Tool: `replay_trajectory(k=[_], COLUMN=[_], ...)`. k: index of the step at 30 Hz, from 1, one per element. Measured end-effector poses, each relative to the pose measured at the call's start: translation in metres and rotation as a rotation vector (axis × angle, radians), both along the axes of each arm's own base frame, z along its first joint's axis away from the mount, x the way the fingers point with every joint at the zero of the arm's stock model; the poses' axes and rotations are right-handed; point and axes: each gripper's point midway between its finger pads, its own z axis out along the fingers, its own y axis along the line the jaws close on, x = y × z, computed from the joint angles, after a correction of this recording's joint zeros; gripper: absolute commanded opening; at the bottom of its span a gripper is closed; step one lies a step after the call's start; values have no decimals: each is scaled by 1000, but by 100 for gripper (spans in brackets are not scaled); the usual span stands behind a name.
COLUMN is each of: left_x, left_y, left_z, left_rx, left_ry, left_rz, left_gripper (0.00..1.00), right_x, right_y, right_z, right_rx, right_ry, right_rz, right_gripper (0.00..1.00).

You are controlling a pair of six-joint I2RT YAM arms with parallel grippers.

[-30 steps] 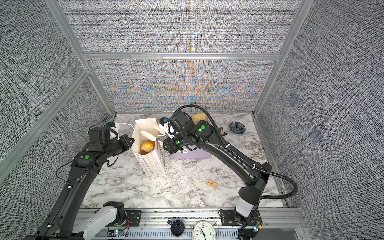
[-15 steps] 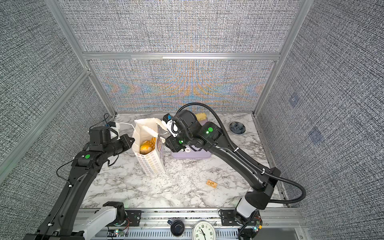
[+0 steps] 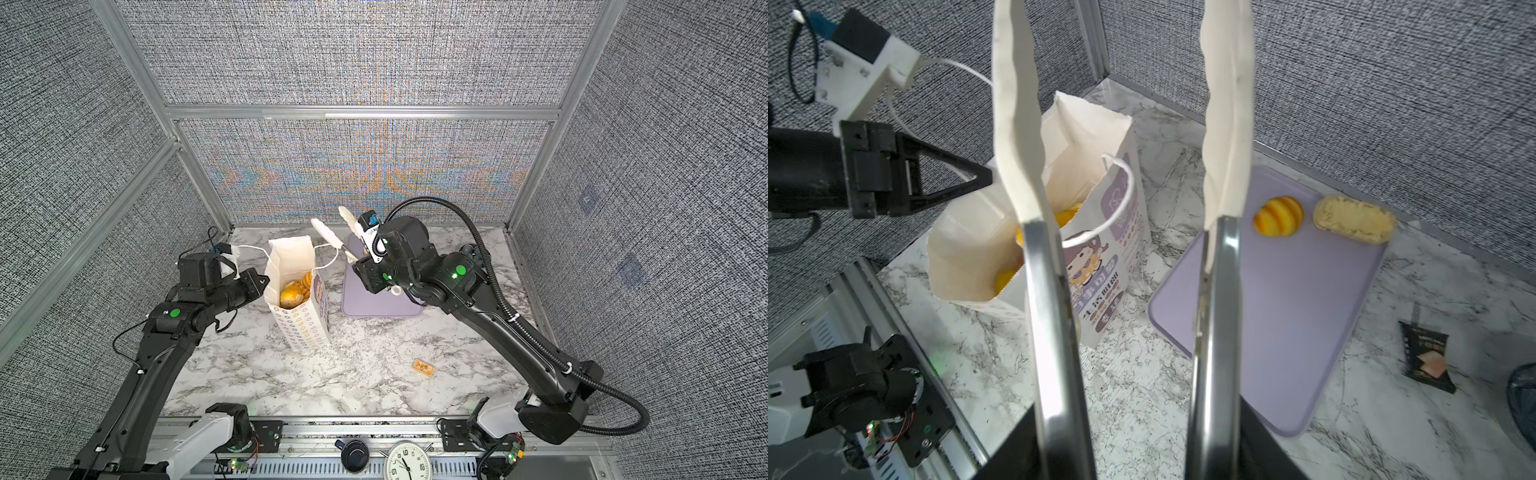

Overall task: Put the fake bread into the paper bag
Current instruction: 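Withdraw the open tongs from the bag back over the lilac tray, then lower the tongs around the yellow striped croissant on the tray and close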

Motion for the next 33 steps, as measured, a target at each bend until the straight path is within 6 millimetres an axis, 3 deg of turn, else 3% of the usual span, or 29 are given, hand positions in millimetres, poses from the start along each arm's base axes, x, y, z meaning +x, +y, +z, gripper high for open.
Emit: replay_trajectory(k=[6,13,22,33], left_x=[0,0,0,-1], left_y=[0,0,0,0], left_z=[0,1,1,2], left_rx=[0,0,0,-1], left_ry=[-2,-3,-5,-8], left_rz=[0,0,0,1], left_gripper=[5,5,5,6], right_x=[25,56,84,115], right_y=[-35,-59,-51,-40], right_z=[-14,-58,-149,-217], right_rx=[-3,-30,-141,-182], right_ry=[32,151,348,510], right_rz=[-132,-249,-291,-338], right_gripper=[53,53,52,53])
